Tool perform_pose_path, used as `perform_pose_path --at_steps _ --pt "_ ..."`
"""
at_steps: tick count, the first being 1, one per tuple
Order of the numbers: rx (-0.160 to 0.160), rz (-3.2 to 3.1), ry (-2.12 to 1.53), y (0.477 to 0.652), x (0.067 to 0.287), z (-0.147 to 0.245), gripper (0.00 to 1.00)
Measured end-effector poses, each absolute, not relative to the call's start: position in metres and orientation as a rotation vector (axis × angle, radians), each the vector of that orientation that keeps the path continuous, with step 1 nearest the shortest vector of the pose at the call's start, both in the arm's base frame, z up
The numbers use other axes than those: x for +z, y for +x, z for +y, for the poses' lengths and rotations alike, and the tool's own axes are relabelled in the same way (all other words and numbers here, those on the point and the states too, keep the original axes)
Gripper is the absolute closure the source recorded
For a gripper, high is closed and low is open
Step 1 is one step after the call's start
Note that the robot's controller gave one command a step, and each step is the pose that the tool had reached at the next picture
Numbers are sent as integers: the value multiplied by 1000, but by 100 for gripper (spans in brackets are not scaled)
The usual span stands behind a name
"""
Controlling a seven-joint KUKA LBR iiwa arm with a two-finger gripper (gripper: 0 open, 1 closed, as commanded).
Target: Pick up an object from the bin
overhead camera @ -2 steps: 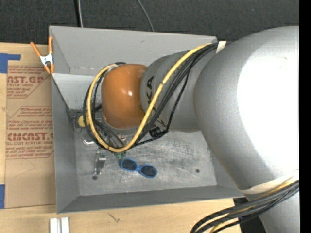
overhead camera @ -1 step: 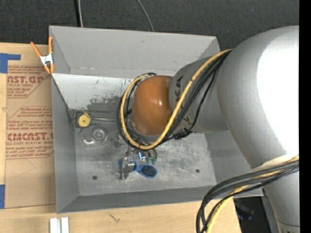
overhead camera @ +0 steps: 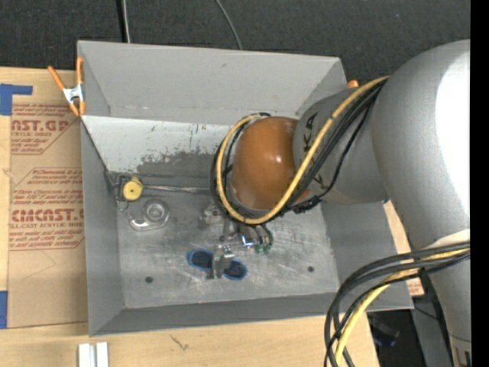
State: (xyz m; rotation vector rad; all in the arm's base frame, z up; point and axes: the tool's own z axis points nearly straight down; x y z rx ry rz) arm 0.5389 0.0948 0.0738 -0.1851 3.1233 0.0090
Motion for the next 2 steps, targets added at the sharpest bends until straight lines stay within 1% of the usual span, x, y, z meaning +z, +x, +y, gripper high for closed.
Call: perform_pose_path --at_steps 1,2 --pt "5 3131 -186 538 75 95 100" --pt "3 3127 -183 534 220 124 100"
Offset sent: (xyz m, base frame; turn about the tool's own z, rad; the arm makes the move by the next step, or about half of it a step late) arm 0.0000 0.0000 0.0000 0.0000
